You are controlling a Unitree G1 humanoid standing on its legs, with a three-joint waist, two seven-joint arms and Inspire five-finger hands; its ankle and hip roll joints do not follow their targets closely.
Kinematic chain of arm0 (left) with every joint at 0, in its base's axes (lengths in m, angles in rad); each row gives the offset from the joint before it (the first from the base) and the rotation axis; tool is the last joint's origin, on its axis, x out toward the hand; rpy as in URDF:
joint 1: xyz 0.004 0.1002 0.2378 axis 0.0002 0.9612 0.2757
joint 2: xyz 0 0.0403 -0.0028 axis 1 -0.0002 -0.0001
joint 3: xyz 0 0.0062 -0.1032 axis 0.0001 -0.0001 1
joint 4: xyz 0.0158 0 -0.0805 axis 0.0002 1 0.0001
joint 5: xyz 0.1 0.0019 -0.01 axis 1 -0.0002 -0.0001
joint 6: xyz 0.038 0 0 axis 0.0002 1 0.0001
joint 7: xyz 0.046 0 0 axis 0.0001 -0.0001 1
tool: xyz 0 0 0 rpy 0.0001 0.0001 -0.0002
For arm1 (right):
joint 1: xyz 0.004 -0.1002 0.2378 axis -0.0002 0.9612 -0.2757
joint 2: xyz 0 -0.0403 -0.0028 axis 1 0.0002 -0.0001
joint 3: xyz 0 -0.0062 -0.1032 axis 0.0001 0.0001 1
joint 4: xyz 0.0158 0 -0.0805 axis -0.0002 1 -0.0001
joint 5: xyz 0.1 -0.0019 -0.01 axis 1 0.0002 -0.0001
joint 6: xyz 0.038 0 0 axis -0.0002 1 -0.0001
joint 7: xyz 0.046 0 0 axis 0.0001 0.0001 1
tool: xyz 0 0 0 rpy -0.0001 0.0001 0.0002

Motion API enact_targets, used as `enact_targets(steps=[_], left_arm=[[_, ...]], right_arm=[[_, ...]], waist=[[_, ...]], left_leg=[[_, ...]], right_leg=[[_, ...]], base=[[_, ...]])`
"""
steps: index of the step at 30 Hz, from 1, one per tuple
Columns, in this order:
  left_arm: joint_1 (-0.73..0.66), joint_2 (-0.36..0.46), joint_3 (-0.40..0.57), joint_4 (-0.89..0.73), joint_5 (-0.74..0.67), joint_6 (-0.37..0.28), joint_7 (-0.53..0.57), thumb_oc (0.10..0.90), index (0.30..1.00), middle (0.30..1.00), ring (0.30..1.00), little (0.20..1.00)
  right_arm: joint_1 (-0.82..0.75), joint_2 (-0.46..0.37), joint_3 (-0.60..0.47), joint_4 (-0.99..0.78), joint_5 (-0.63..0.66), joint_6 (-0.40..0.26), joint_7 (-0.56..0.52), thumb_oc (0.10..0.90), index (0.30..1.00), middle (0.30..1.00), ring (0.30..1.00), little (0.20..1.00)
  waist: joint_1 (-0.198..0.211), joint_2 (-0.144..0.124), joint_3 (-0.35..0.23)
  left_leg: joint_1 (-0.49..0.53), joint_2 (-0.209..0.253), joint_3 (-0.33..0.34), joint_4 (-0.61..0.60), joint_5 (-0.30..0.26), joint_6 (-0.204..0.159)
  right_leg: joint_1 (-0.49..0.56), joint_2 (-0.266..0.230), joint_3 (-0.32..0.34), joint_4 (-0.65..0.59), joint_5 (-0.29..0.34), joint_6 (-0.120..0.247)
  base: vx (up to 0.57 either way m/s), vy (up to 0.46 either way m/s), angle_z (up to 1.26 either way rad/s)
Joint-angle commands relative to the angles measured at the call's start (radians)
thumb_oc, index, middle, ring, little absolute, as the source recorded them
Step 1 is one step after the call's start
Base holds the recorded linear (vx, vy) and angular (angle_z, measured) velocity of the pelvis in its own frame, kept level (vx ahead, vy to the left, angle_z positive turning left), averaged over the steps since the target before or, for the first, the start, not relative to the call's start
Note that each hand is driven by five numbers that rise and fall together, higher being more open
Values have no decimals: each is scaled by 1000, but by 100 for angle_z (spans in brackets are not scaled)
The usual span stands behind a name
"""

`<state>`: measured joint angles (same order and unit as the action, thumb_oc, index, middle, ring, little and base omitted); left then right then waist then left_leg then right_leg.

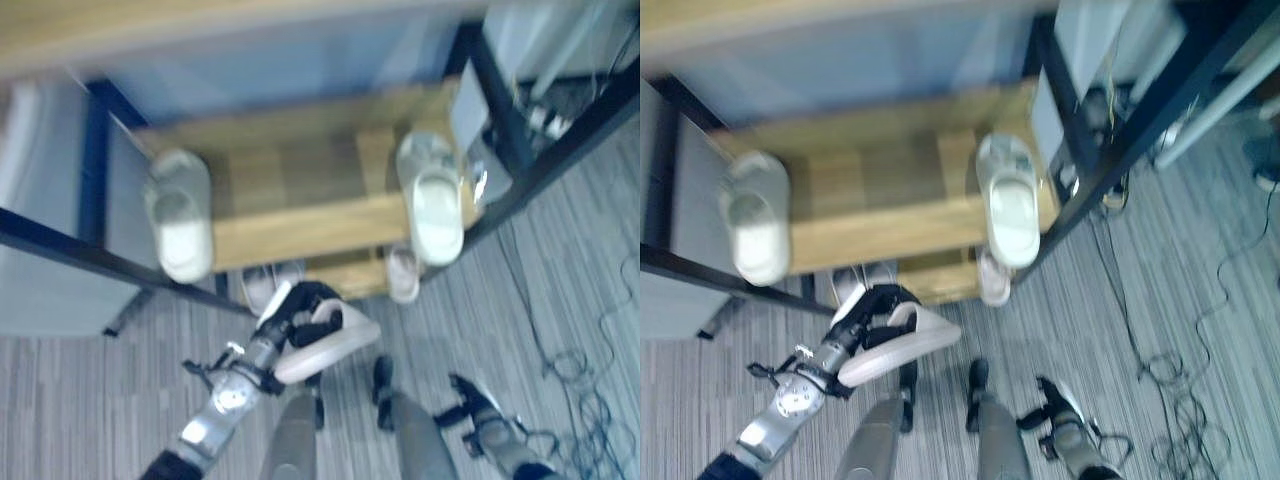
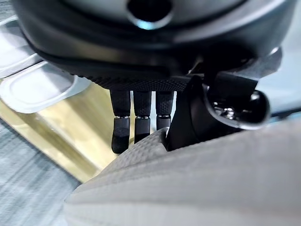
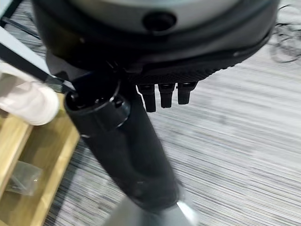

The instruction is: Arrange the slippers neatly on the shoe rack.

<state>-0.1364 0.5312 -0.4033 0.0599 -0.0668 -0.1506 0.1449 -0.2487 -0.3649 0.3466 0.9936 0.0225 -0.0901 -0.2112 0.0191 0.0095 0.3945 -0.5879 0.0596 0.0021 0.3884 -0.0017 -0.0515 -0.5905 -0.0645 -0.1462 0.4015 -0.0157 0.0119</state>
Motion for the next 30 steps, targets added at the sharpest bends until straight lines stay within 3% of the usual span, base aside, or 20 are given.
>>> enact_targets(steps=[1, 5, 6, 7, 8, 11, 13, 18, 19, 20, 24, 26, 30], left_arm=[[-75, -2, 61, -159, 80, -112, 123, 400, 300, 300, 300, 300], [-204, 13, 102, -175, 175, -106, 249, 400, 300, 300, 300, 300], [-230, 17, 116, -186, 191, -103, 273, 400, 300, 300, 300, 300], [-233, 16, 116, -186, 193, -103, 275, 400, 300, 300, 300, 300], [-297, 32, 142, -206, 237, -90, 337, 400, 300, 300, 300, 300], [-361, 50, 152, -218, 264, -78, 384, 400, 300, 300, 300, 300], [-470, 83, 161, -231, 297, -57, 459, 400, 300, 300, 300, 300], [-614, 164, 158, -218, 354, -8, 561, 400, 300, 300, 300, 300], [-619, 164, 156, -215, 355, -7, 564, 400, 300, 300, 300, 300], [-672, 201, 147, -198, 368, 8, 593, 400, 300, 300, 300, 300], [-750, 283, 131, -143, 416, 52, 652, 400, 300, 300, 300, 300], [-774, 322, 101, -89, 442, 78, 679, 400, 300, 300, 300, 300], [-805, 360, 61, -29, 447, 95, 683, 400, 300, 300, 300, 300]], right_arm=[[43, -32, -13, -152, 34, -71, -76, 800, 900, 900, 900, 900], [22, -79, -59, -300, 12, -97, -148, 800, 900, 900, 900, 900], [16, -90, -66, -337, 4, -102, -162, 800, 900, 900, 900, 900], [15, -91, -68, -342, 3, -99, -162, 800, 900, 900, 900, 900], [12, -111, -89, -425, -14, -107, -186, 800, 900, 900, 900, 900], [8, -124, -106, -459, -19, -112, -204, 800, 900, 900, 900, 900], [-6, -150, -123, -519, -24, -120, -224, 800, 900, 900, 900, 900], [9, -191, -164, -649, -36, -140, -240, 800, 900, 900, 900, 900], [9, -191, -166, -652, -37, -139, -240, 800, 900, 900, 900, 900], [12, -209, -177, -692, -38, -142, -246, 800, 900, 900, 900, 900], [31, -245, -207, -777, -24, -165, -246, 800, 900, 900, 900, 900], [78, -261, -215, -822, -15, -175, -236, 800, 900, 900, 900, 900], [136, -284, -216, -872, -10, -178, -221, 800, 900, 900, 900, 900]], waist=[[-11, 1, -81], [-35, 8, -80], [-42, 7, -76], [-40, 9, -80], [-52, 9, -75], [-58, 12, -74], [-77, 14, -53], [-104, 16, -12], [-103, 16, -11], [-113, 5, 38], [-126, -14, 125], [-132, -35, 125], [-148, -38, 125]], left_leg=[[-175, 1, -19, 164, -70, 24], [-413, 19, -18, 391, -146, 41], [-452, 16, -24, 457, -198, 40], [-481, 21, -16, 459, -169, 47], [-581, 21, -37, 599, -256, 60], [-676, 26, -57, 708, -304, 74], [-792, 22, -63, 862, -367, 89], [-965, 23, -72, 1142, -468, 102], [-974, 23, -73, 1155, -475, 102], [-982, 27, -64, 1252, -517, 106], [-982, 33, -52, 1407, -588, 115], [-982, 38, -50, 1479, -633, 119], [-982, 41, -63, 1563, -674, 120]], right_leg=[[-110, -40, 23, 171, -170, 32], [-363, -54, 51, 402, -230, 25], [-400, -52, 63, 458, -273, 30], [-429, -53, 57, 458, -247, 24], [-517, -51, 84, 583, -326, 24], [-611, -52, 95, 685, -367, 17], [-735, -48, 111, 852, -422, 4], [-906, -49, 132, 1123, -507, -2], [-914, -49, 133, 1135, -515, -2], [-939, -42, 150, 1254, -545, -6], [-966, -28, 196, 1425, -593, -14], [-979, -17, 229, 1510, -624, -9], [-979, -10, 251, 1597, -664, -6]], base=[[-159, 38, -24], [-95, 56, -13], [-70, 40, -24], [28, 60, -35], [-21, 44, -25], [22, 40, 3], [23, 37, -11], [91, 21, -9], [141, 26, -7], [115, 22, -7], [99, 28, -8], [141, 25, -14], [81, 31, -6]])
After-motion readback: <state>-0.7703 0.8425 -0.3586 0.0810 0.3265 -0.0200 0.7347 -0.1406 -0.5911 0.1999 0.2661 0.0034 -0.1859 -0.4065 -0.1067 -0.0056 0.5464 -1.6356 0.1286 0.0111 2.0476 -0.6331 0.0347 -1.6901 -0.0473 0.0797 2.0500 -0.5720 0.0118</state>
